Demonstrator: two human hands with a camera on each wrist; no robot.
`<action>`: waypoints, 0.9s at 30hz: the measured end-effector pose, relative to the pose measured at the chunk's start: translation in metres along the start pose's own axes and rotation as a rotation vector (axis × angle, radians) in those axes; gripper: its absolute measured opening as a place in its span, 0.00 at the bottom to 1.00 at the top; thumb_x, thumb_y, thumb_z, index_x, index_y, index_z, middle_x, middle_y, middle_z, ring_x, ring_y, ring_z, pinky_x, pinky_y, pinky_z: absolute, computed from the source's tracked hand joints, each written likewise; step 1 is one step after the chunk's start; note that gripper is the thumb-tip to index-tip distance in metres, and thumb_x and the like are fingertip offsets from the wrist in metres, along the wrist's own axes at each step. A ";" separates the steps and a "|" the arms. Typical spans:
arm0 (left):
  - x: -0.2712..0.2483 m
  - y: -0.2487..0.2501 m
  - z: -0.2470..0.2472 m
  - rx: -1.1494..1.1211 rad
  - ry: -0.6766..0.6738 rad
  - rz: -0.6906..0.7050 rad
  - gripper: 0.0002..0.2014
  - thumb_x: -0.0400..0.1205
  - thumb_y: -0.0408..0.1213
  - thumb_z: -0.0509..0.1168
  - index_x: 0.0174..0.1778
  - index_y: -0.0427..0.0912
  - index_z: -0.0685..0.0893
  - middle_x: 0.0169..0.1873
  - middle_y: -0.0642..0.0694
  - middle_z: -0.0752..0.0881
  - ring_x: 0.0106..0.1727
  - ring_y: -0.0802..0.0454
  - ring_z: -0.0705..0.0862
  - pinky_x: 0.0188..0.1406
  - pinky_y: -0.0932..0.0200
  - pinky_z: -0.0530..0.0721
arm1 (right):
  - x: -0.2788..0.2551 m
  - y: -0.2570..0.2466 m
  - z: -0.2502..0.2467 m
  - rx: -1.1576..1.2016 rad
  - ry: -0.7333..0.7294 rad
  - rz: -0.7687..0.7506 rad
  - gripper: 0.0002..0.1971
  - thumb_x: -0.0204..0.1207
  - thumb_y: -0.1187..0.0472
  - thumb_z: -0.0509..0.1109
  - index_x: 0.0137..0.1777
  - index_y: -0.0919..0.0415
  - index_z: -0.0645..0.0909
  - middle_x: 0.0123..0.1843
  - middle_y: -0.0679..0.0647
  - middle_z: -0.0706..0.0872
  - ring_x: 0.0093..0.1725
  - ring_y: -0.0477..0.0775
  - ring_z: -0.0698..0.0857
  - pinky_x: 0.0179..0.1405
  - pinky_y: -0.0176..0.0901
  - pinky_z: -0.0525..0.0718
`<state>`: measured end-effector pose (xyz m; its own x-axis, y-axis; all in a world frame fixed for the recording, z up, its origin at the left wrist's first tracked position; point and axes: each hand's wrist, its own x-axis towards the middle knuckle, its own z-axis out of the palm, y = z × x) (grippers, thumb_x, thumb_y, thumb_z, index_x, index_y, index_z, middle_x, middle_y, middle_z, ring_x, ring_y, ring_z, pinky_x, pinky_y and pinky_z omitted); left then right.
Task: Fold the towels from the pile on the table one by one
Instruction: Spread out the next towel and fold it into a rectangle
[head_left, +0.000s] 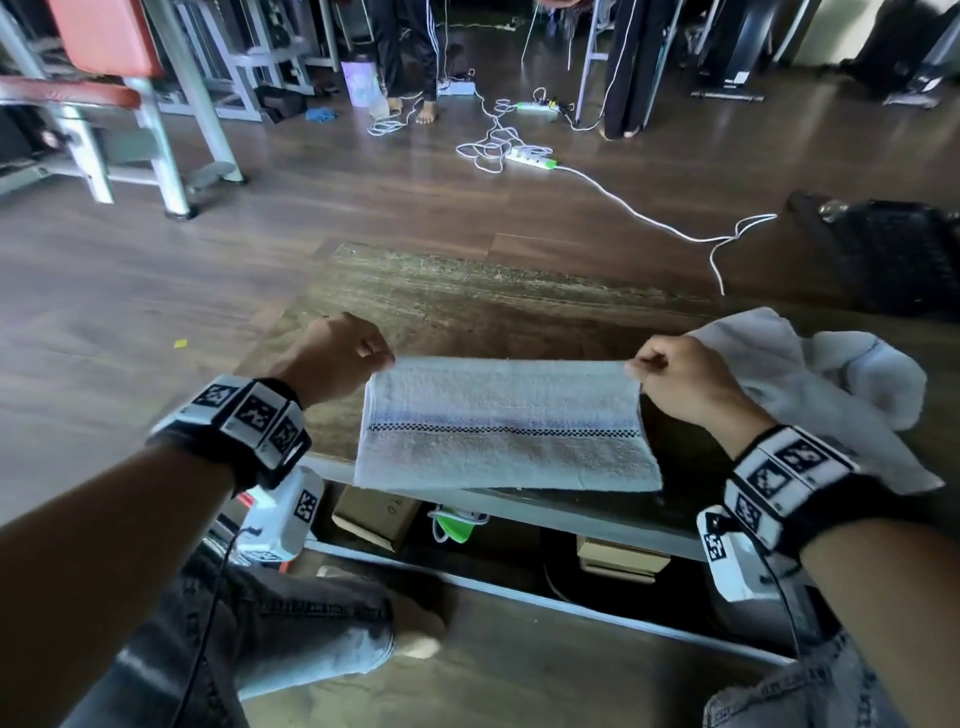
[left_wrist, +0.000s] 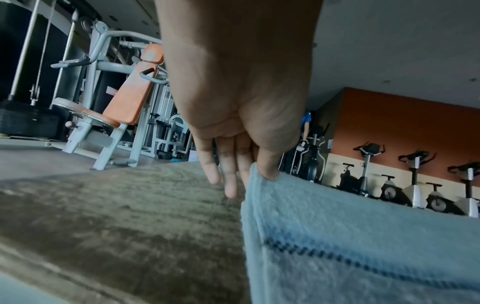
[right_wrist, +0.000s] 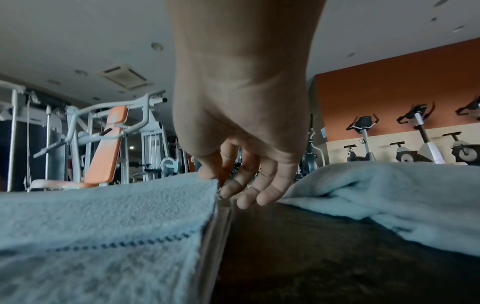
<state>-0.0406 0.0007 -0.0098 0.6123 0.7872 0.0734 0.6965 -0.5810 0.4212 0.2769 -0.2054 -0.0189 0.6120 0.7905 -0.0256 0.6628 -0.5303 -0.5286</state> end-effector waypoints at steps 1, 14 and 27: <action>0.004 -0.002 0.007 -0.002 0.000 -0.012 0.04 0.81 0.39 0.72 0.45 0.44 0.90 0.43 0.50 0.90 0.41 0.58 0.86 0.34 0.69 0.77 | 0.005 -0.001 0.005 -0.040 0.006 0.013 0.10 0.80 0.50 0.71 0.39 0.51 0.81 0.39 0.49 0.86 0.44 0.55 0.85 0.48 0.51 0.86; 0.015 -0.014 0.028 0.076 -0.140 0.043 0.06 0.83 0.40 0.69 0.51 0.43 0.89 0.45 0.50 0.86 0.42 0.57 0.82 0.33 0.69 0.72 | 0.016 0.009 0.030 -0.108 0.010 -0.046 0.09 0.75 0.55 0.77 0.35 0.51 0.83 0.35 0.47 0.87 0.39 0.51 0.86 0.42 0.51 0.87; 0.011 0.021 -0.049 -0.013 0.329 0.315 0.03 0.81 0.33 0.69 0.42 0.44 0.86 0.41 0.47 0.87 0.35 0.52 0.82 0.38 0.57 0.82 | -0.004 -0.027 -0.030 0.164 0.382 -0.179 0.02 0.77 0.64 0.73 0.46 0.59 0.83 0.41 0.51 0.86 0.41 0.51 0.84 0.42 0.41 0.79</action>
<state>-0.0378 0.0073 0.0443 0.6405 0.5980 0.4819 0.4894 -0.8014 0.3440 0.2699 -0.2033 0.0209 0.6294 0.6792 0.3776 0.7147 -0.3153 -0.6243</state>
